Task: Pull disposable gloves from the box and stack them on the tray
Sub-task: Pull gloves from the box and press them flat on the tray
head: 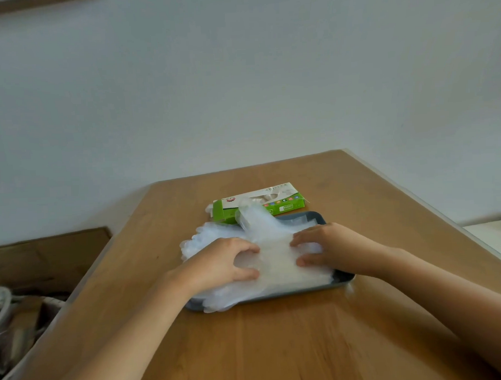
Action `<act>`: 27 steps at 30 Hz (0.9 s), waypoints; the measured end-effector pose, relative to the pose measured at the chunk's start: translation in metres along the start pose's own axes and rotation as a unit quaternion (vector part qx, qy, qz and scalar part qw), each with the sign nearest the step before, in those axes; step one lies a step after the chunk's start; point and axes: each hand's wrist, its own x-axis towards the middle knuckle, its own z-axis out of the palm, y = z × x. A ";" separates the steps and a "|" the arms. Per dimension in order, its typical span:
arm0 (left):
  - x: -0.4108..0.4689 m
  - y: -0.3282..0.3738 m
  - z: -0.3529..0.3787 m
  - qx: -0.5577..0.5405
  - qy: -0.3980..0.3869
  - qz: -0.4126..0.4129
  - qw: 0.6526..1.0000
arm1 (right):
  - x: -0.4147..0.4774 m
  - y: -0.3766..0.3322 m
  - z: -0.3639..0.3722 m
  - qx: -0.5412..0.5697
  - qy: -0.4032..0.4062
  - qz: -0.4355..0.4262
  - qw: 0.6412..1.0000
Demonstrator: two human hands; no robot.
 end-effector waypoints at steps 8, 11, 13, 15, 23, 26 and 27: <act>0.001 -0.004 -0.005 0.002 0.084 0.014 0.996 | 0.004 0.000 -0.002 -0.005 0.034 -0.041 0.999; 0.007 -0.005 -0.006 -0.020 0.120 0.008 0.993 | 0.007 -0.002 -0.008 -0.007 0.030 -0.020 0.999; 0.011 -0.006 -0.009 -0.031 0.136 0.005 0.990 | 0.008 -0.006 -0.012 -0.009 0.004 0.006 1.000; 0.011 -0.003 -0.011 -0.037 0.103 -0.001 0.994 | 0.010 -0.010 -0.013 -0.041 -0.020 0.004 0.999; -0.001 0.006 -0.002 0.052 0.051 0.019 0.997 | 0.014 -0.014 -0.016 -0.077 -0.002 -0.004 0.997; -0.006 0.011 -0.002 0.058 0.066 0.037 0.995 | 0.015 -0.014 -0.018 -0.040 0.004 -0.007 0.999; -0.007 0.014 -0.002 0.054 0.067 0.038 0.996 | 0.015 -0.014 -0.019 -0.031 0.007 -0.012 0.999</act>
